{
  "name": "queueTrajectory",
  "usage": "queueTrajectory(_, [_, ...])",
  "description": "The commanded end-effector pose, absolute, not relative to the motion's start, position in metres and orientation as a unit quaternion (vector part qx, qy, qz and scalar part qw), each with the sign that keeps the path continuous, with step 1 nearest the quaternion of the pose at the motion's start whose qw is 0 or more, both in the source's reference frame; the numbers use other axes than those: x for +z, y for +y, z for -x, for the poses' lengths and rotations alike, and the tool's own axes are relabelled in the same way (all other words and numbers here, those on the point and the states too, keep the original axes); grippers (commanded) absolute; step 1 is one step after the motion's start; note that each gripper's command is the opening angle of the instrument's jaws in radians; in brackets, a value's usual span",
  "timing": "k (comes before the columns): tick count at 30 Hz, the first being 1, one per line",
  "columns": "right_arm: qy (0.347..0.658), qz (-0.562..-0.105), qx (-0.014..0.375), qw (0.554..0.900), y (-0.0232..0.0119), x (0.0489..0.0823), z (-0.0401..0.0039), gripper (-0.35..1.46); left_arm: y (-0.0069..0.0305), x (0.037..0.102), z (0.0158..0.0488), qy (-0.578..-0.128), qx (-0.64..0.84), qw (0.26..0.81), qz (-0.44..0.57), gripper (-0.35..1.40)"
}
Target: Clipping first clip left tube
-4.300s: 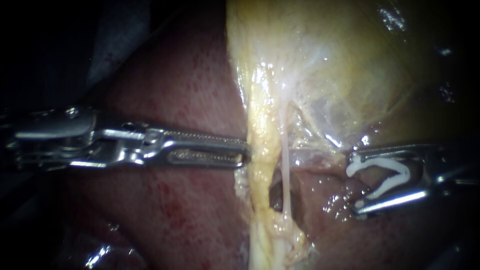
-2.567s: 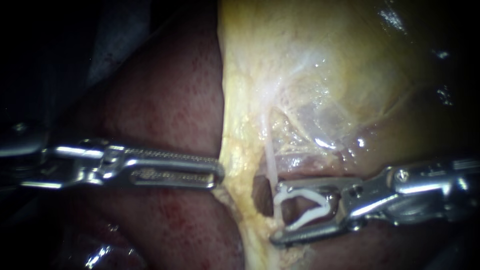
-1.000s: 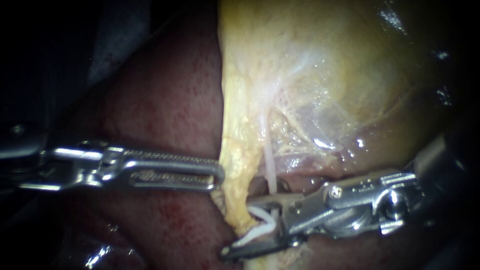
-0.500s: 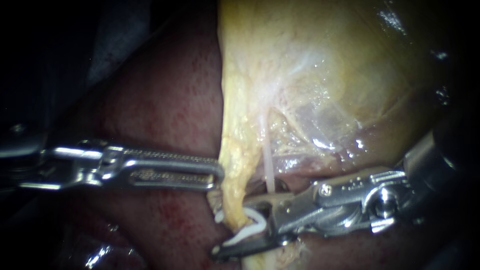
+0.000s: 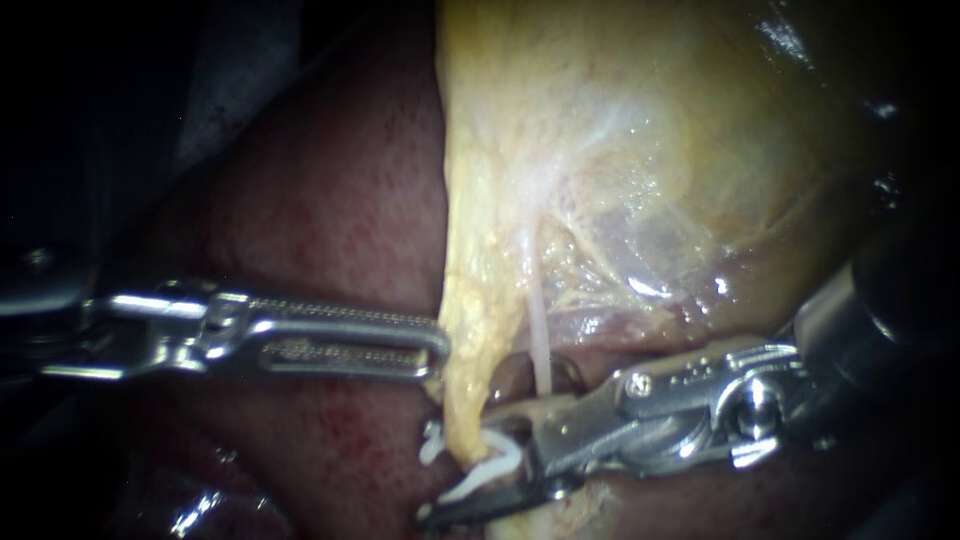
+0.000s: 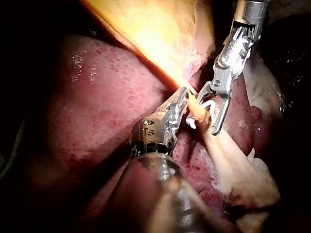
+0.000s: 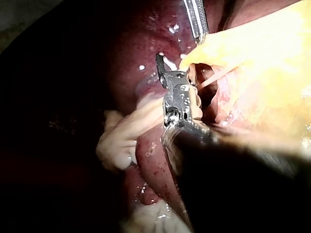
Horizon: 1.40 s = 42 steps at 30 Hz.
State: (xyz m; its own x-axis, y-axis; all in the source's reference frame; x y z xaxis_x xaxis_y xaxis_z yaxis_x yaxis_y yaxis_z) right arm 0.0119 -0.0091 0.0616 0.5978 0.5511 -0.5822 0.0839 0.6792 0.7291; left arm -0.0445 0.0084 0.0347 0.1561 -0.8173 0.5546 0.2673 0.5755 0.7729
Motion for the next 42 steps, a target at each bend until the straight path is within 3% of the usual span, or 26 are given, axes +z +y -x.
queueTrajectory(1, [0.425, -0.373, 0.144, 0.812, -0.009, 0.0616, -0.0118, 0.41, 0.0084, 0.0347, 0.0445, -0.527, -0.38, 0.714, -0.261, -0.35])
queueTrajectory(7, [0.425, -0.373, 0.144, 0.812, -0.0087, 0.062, -0.0117, 0.32, 0.0084, 0.0347, 0.0445, -0.527, -0.38, 0.714, -0.261, -0.35])
queueTrajectory(15, [0.421, -0.379, 0.153, 0.81, -0.0082, 0.0625, -0.0113, -0.21, 0.0084, 0.0348, 0.0445, -0.527, -0.38, 0.714, -0.261, -0.35])
queueTrajectory(19, [0.42, -0.38, 0.154, 0.81, -0.0078, 0.063, -0.0109, -0.34, 0.0084, 0.0348, 0.0445, -0.527, -0.38, 0.714, -0.261, -0.35])
queueTrajectory(42, [0.415, -0.388, 0.156, 0.808, -0.0078, 0.0633, -0.0105, -0.35, 0.0085, 0.0351, 0.0445, -0.527, -0.38, 0.714, -0.26, -0.35])
